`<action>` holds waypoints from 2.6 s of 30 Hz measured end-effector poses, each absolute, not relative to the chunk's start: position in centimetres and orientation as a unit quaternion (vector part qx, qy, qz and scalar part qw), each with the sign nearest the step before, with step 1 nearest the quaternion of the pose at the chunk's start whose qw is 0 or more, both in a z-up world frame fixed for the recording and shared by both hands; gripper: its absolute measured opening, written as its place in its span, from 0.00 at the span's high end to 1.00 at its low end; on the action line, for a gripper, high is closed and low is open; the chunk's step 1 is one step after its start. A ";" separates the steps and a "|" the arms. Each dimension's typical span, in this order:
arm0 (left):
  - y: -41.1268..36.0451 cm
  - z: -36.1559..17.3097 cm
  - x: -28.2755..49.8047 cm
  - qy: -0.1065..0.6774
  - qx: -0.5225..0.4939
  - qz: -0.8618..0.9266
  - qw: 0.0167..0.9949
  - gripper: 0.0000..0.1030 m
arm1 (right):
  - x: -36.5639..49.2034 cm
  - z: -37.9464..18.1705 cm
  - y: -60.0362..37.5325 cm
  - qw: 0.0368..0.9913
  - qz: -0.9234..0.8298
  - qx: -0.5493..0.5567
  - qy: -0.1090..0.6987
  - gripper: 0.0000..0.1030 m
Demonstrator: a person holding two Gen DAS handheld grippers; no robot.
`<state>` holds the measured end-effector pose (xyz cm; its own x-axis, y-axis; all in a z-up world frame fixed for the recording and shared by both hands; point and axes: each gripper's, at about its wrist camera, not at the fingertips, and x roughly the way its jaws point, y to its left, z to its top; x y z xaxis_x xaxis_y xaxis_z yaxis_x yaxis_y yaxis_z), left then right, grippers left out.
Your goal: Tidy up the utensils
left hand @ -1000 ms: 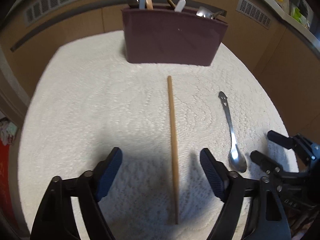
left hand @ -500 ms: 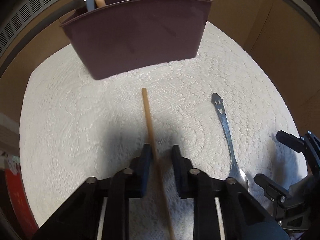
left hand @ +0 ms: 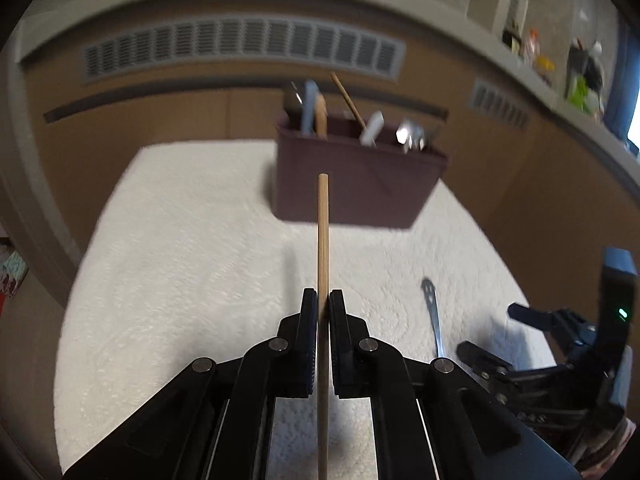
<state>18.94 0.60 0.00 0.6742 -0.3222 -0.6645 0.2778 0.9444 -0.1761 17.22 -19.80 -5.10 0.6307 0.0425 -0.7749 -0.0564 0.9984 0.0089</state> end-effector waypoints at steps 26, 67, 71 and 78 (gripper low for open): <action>4.0 0.4 18.4 0.345 -0.117 -0.168 0.916 0.94 | 17.7 -2.2 -15.0 0.920 0.052 -0.028 0.386 0.93; 3.4 2.5 16.9 0.328 -0.112 -0.174 0.922 0.94 | 13.2 -1.0 -14.0 0.929 0.027 -0.088 0.359 0.75; 3.1 3.0 16.9 0.325 -0.106 -0.175 0.923 0.94 | 13.6 2.3 -15.0 0.946 0.027 -0.077 0.314 0.75; 2.3 4.8 17.8 0.314 -0.093 -0.183 0.927 0.94 | 15.9 5.1 -17.3 0.945 0.069 -0.007 0.321 0.75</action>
